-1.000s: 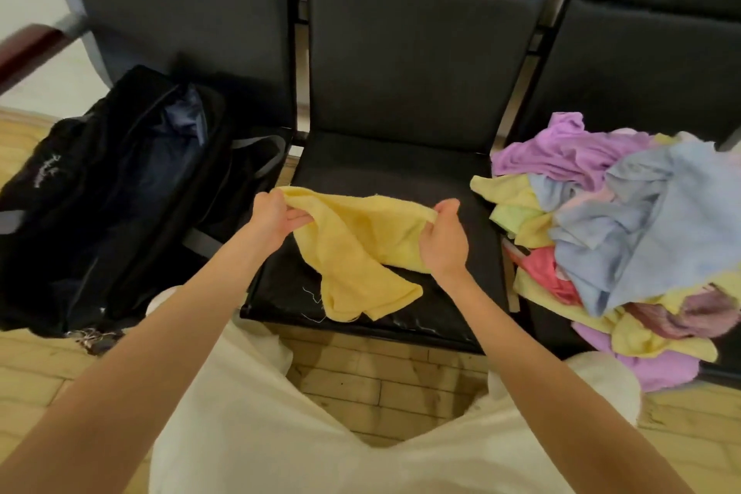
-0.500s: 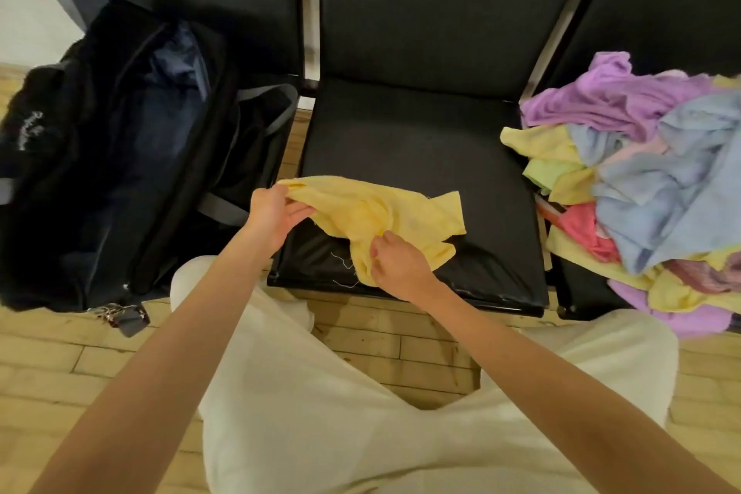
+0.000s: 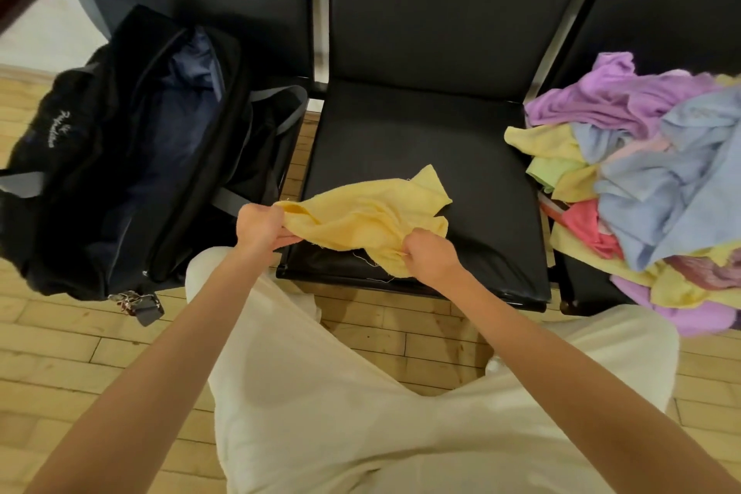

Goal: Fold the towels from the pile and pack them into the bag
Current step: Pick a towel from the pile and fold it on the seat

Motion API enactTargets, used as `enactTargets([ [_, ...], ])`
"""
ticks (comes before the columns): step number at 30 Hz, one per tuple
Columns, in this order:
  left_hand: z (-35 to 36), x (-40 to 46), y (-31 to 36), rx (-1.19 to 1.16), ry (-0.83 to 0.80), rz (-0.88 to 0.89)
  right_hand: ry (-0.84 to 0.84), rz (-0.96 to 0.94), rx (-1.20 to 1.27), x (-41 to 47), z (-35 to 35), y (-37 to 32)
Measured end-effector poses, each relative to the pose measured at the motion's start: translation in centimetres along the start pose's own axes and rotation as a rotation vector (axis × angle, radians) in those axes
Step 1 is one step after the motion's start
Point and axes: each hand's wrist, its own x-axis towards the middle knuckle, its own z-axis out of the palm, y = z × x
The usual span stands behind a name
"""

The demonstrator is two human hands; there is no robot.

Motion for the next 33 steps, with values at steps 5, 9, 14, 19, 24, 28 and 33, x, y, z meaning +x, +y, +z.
enactTargets([
  [5,-0.8,0.4,-1.5,0.611,0.208,0.428,0.163,0.002,0.048,-1.7,-2.4,3.9],
  [9,-0.6,0.3,-1.6,0.979,0.217,0.509,0.306,0.005,0.087,-2.8,-4.6,5.6],
  [14,0.3,-0.6,-0.5,1.102,0.16,0.578,0.417,0.065,0.108,-4.0,-6.2,6.9],
  [19,1.5,-3.7,4.2,0.518,0.075,0.569,0.608,0.126,0.276,-4.8,-8.7,8.8],
  [24,1.5,-7.3,11.0,-0.038,0.186,0.592,0.814,0.151,0.359,-5.2,-13.0,10.3],
  [28,1.5,-9.9,14.7,-0.154,0.169,0.712,0.912,0.121,0.463,-5.9,-15.8,10.3],
  [33,2.4,-10.6,13.0,0.197,0.013,0.704,0.377,-0.002,0.427,-5.7,-13.5,10.1],
])
